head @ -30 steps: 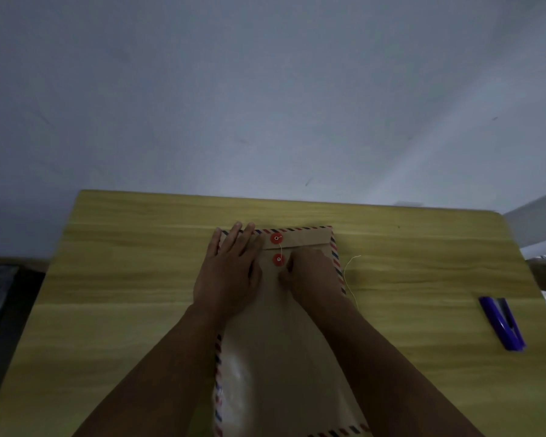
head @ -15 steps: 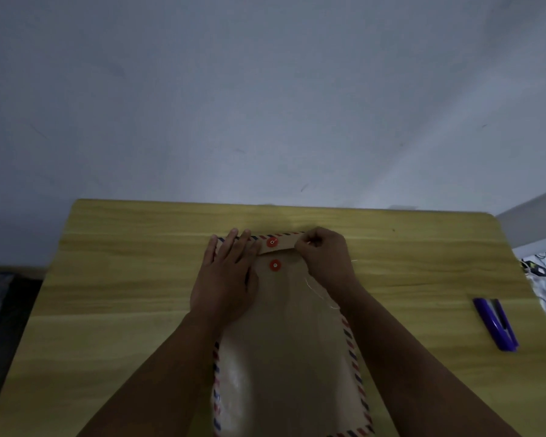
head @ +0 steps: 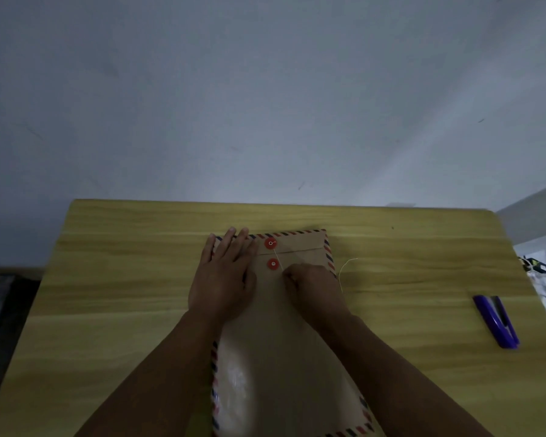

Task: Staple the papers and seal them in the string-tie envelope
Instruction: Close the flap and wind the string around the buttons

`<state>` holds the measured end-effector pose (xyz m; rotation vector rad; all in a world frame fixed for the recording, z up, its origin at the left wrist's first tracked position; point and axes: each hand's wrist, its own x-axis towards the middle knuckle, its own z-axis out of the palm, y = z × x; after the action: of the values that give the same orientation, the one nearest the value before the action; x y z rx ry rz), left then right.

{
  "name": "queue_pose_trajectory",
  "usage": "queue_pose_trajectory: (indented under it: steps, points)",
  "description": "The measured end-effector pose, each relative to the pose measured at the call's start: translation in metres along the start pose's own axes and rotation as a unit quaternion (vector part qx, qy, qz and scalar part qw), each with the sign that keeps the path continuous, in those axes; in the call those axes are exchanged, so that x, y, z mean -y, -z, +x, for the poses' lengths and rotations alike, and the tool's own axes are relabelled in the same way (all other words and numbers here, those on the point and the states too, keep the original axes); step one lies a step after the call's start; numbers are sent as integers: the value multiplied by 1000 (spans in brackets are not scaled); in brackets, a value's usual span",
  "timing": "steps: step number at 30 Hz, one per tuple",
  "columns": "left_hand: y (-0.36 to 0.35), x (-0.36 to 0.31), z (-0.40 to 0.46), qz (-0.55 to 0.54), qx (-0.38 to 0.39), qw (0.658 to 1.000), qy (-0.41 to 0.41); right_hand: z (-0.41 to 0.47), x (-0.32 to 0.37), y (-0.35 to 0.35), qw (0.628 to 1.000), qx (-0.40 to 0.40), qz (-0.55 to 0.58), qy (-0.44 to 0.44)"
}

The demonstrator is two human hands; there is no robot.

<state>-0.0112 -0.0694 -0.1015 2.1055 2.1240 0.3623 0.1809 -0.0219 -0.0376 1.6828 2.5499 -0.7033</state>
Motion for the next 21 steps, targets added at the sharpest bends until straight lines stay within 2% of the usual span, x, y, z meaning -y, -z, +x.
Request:
queue_pose_trajectory:
  steps: [4,11,16,21]
  points:
    - [0,0,1,9,5,1000,-1,-2,7,-7,996,-40,65,-48]
    - [-2,2,0,16,11,1000,-8,13,20,-13,992,-24,105,-63]
    - [0,2,0,11,10,1000,-13,32,28,-4,999,32,23,19]
    - [-2,4,-1,10,11,1000,-17,55,31,14,994,32,-67,77]
